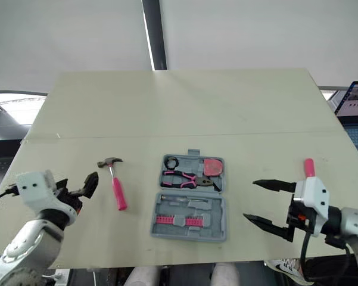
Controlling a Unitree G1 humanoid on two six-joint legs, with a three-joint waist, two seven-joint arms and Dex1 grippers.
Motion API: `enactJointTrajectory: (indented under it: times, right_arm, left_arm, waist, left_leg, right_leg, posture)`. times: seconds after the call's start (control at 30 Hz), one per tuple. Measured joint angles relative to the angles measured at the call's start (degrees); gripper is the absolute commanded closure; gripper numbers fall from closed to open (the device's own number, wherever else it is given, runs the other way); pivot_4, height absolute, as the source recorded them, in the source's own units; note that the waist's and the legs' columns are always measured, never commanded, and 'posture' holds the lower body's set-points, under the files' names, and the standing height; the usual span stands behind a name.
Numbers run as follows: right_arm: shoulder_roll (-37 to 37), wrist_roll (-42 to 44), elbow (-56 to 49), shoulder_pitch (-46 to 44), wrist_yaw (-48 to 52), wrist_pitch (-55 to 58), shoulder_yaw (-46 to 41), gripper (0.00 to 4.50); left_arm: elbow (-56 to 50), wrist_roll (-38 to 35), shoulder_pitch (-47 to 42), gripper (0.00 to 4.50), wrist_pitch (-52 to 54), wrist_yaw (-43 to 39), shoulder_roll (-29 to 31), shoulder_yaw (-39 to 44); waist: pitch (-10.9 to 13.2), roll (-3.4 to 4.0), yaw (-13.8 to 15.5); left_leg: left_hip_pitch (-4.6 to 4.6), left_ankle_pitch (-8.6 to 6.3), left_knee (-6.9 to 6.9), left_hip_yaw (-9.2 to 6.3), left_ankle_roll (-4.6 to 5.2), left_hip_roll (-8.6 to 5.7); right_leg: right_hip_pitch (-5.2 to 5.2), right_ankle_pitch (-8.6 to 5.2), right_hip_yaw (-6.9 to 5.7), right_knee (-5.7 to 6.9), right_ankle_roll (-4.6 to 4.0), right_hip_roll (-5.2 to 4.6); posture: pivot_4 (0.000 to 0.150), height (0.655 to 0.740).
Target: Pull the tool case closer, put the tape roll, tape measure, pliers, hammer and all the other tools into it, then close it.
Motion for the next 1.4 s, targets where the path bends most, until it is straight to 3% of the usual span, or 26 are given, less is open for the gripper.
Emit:
enactJointTrajectory:
  times: [0.17, 0.4, 1.03, 1.4]
  right_arm:
    - [-0.4, 0.1, -0.2, 0.5, -0.1, 0.2, -1.1, 0.0]
    - [-0.3, 0.0, -0.7, 1.8, -1.0, 0.6, -2.1, 0.0]
    - [0.0, 0.0, -2.5, 3.7, -3.0, 1.1, -2.2, 0.0]
    - [0.2, -0.4, -2.5, 4.5, -3.1, 1.0, -3.9, 0.0]
  left_arm:
    - [8.4, 3.3, -11.0, 0.01, 7.0, 5.9, -3.6, -1.5]
    - [19.6, 9.6, -19.9, 0.01, 11.1, 6.3, -4.6, -3.9]
    - [37.3, 23.6, -28.6, 0.01, 5.7, -3.1, -4.6, -10.0]
    - [39.4, 27.9, -29.7, 0.01, 3.8, -6.1, -5.7, -10.2]
  waist:
    - [0.0, -0.06, 0.6]
    - [0.0, -0.07, 0.5]
    - [0.0, -0.09, 0.6]
    - [0.0, -0.09, 0.7]
  left_leg:
    - [-0.02, 0.0, 0.04, -0.01, -0.01, -0.04]
    - [-0.04, 0.02, 0.02, 0.03, -0.04, -0.04]
    - [-0.12, 0.04, 0.02, 0.07, -0.07, -0.04]
    - [-0.11, 0.04, 0.02, 0.08, -0.07, -0.04]
  right_leg:
    - [-0.01, 0.0, 0.02, 0.01, 0.01, 0.0]
    - [-0.09, 0.0, 0.02, 0.04, 0.02, 0.0]
    - [-0.24, 0.01, 0.03, 0.12, 0.03, 0.0]
    - [-0.24, 0.02, 0.03, 0.15, 0.04, -0.01]
  posture:
    - [0.15, 0.7373]
    - [0.15, 0.7373]
    - [0.15, 0.7373]
    - [0.15, 0.7373]
